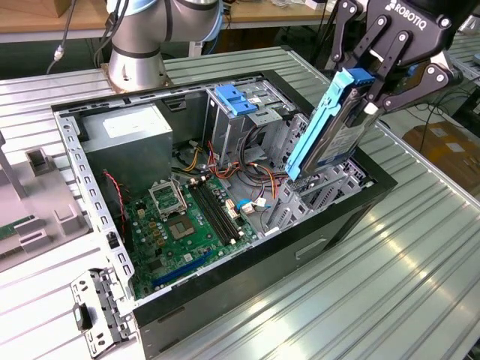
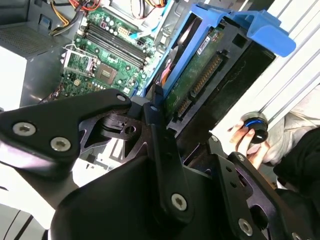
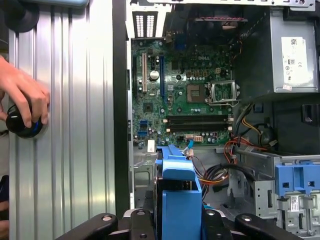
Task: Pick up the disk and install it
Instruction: 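Pick up the disk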
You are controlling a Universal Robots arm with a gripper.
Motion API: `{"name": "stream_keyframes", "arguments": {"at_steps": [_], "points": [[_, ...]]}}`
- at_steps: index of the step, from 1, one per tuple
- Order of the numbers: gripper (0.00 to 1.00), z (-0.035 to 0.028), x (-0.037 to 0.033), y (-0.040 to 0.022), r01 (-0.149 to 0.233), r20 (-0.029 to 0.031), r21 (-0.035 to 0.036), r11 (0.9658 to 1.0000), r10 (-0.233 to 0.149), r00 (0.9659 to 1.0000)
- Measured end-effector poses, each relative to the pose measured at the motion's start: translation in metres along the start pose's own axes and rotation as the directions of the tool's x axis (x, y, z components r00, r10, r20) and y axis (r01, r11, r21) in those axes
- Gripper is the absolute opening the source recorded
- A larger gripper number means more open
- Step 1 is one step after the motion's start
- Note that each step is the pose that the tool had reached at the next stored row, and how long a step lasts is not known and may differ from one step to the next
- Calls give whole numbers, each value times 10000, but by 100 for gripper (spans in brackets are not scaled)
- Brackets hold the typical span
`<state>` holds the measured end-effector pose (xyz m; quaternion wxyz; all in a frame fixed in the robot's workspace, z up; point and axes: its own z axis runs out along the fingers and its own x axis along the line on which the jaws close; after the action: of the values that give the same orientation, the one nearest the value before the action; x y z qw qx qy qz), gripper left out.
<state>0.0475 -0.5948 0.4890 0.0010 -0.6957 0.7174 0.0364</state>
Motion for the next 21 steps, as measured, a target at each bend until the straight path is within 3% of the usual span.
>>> {"name": "stream_keyframes", "arguments": {"at_steps": [8,21], "points": [[36,-6,-1,-210,0,0,0,10000,0,10000],[36,-15,0,-489,0,0,0,10000,0,10000]]}}
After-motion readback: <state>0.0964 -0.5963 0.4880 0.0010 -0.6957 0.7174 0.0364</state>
